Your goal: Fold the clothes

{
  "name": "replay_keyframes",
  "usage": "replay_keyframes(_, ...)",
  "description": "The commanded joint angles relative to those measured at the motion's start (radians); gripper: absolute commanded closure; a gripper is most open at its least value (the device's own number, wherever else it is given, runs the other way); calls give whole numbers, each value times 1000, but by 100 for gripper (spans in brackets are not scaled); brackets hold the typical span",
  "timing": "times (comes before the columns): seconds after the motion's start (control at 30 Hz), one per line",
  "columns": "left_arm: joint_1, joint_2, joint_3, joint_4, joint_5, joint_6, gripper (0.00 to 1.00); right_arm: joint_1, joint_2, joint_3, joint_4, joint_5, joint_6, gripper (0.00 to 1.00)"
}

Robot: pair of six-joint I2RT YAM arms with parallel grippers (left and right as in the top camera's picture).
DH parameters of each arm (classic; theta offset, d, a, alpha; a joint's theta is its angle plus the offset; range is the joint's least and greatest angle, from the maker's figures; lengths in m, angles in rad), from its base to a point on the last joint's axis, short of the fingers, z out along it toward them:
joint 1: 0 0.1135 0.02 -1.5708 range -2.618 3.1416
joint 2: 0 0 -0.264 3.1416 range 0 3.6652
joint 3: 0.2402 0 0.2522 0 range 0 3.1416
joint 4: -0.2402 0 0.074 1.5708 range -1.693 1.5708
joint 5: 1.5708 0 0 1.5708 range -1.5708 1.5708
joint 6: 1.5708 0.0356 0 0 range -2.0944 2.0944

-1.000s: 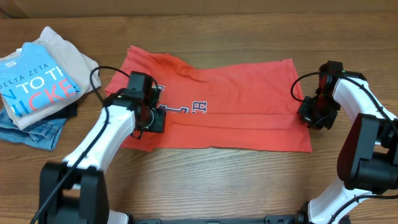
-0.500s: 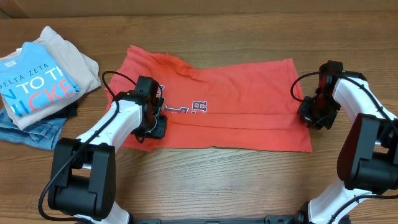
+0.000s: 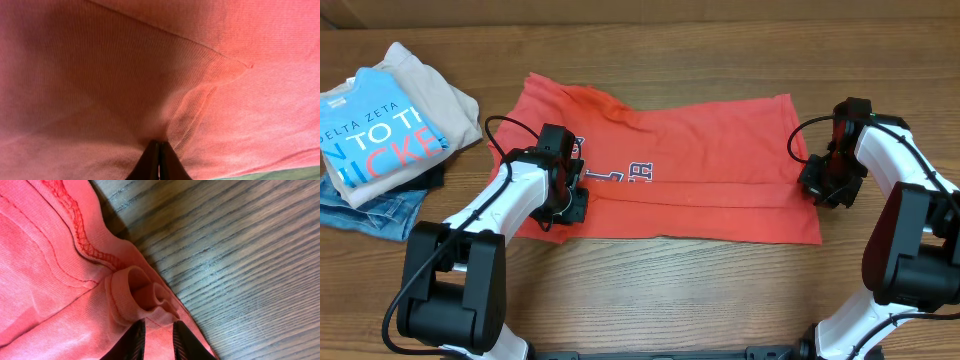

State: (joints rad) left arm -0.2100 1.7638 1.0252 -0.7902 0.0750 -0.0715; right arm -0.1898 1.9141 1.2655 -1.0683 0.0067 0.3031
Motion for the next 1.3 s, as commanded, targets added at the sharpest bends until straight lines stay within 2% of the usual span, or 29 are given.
replay_keyframes(0.0,-8,3,-9,-4,6,5,96,-2,-29,-2,2,-2,8,78)
replay_keyframes(0.17,-7,1,12,-3,0,5,96,-2,-29,-2,2,-2,8,78)
replay_keyframes(0.4,-6,-14,169,14,0,13,96,-2,-29,-2,0,-1,8,77)
replay_keyframes(0.6,-7,-10,167,10,4,5,96,-2,-29,-2,1,-1,8,77)
replay_keyframes(0.67,-7,-10,165,-10,4,5,90,-2,-29,-2,1,-1,8,77)
replay_keyframes(0.7,-7,-10,165,-31,3,5,71,-2,-29,-2,1,-1,8,77)
replay_keyframes(0.77,-7,-10,165,-49,3,5,71,-2,-29,-2,-2,-1,8,77)
replay_keyframes(0.83,-6,-10,165,-74,1,5,64,-2,-29,-2,-7,-1,8,77)
replay_keyframes(1.0,-6,-10,165,-85,-50,2,61,-2,-29,-1,5,-1,8,77)
replay_keyframes(1.1,-5,-10,165,-76,-144,-93,60,-2,-39,11,13,-1,8,77)
replay_keyframes(1.27,40,-10,165,-29,-164,-170,59,-2,-74,106,-18,-1,5,76)
